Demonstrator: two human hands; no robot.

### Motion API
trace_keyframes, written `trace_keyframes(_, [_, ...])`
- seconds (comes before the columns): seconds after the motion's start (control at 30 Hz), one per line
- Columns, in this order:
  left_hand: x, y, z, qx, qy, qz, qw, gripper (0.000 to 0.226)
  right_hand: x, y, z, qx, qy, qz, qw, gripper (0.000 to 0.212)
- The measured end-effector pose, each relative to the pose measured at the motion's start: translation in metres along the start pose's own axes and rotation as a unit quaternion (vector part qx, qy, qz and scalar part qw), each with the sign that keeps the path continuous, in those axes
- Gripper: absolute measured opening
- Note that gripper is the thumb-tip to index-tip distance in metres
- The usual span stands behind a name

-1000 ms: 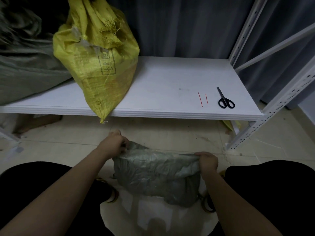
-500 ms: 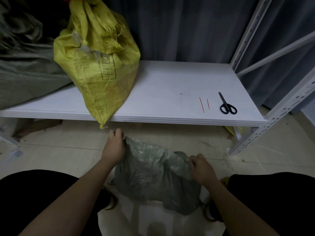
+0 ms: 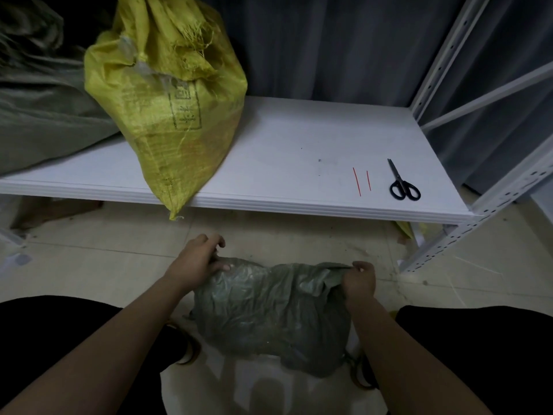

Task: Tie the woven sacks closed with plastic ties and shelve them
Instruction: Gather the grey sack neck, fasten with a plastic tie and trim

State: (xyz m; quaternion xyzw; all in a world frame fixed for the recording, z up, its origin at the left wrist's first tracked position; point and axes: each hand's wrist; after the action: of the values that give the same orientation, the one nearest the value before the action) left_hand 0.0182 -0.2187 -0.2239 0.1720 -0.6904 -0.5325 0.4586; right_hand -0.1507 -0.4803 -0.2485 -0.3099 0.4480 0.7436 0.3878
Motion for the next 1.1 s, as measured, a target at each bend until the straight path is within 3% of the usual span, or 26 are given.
trace_keyframes(0.1, [0.007, -0.007, -0.003, -0.038, -0.018, -0.130, 0.991, 0.031, 0.006, 0.000, 0.000, -0.017, 0.080, 0.009, 0.997, 0.034])
trace_keyframes(0.17, [0.011, -0.010, -0.004, -0.004, -0.013, -0.169, 0.985, 0.025, 0.006, 0.002, 0.000, -0.019, 0.083, -0.021, 0.996, 0.034])
trace_keyframes(0.23, [0.014, -0.012, -0.005, 0.042, 0.017, -0.172, 0.984, 0.024, 0.005, 0.007, 0.000, -0.022, 0.051, -0.041, 0.998, 0.034])
trace_keyframes(0.33, [0.016, -0.015, -0.008, 0.067, 0.061, -0.168, 0.982, 0.026, -0.001, 0.016, 0.003, -0.087, -0.005, -0.063, 0.994, 0.024])
trace_keyframes(0.47, [0.017, -0.019, -0.011, 0.082, 0.110, -0.118, 0.983, 0.032, 0.008, 0.015, -0.002, -0.145, 0.096, 0.077, 0.982, 0.014])
trace_keyframes(0.53, [0.017, -0.024, -0.012, 0.092, 0.124, -0.076, 0.985, 0.035, 0.012, 0.015, 0.000, -0.168, 0.195, 0.207, 0.944, 0.025])
trace_keyframes(0.63, [0.021, -0.031, -0.011, 0.096, 0.154, -0.027, 0.983, 0.037, 0.016, 0.017, 0.004, -0.176, 0.382, 0.423, 0.803, 0.039])
trace_keyframes(0.7, [0.023, -0.036, -0.010, 0.092, 0.167, 0.000, 0.982, 0.037, 0.019, 0.016, 0.006, -0.174, 0.487, 0.458, 0.723, 0.032])
trace_keyframes(0.73, [0.023, -0.038, -0.009, 0.090, 0.167, 0.013, 0.982, 0.036, 0.021, 0.015, 0.006, -0.174, 0.516, 0.445, 0.711, 0.030])
trace_keyframes(0.87, [0.020, -0.040, -0.004, 0.091, 0.137, 0.054, 0.985, 0.034, 0.023, 0.004, 0.010, -0.159, 0.531, 0.368, 0.746, 0.023])
trace_keyframes(0.97, [0.017, -0.039, -0.002, 0.073, 0.105, 0.074, 0.989, 0.034, 0.020, -0.006, 0.011, -0.143, 0.529, 0.349, 0.761, 0.038])
trace_keyframes(1.1, [0.008, -0.037, -0.001, 0.014, 0.051, 0.068, 0.996, 0.040, 0.012, -0.021, 0.008, -0.113, 0.461, 0.278, 0.835, 0.025])
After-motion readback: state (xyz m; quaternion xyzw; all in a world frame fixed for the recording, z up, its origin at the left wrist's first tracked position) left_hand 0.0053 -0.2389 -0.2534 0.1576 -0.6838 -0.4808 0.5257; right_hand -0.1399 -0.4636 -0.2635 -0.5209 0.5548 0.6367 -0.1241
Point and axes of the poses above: each hand's wrist, its own z-axis away from the middle knuckle, its own y-axis out of the back of the hand, x = y × z, and after that the axes turned 10 degrees about x, right-handed
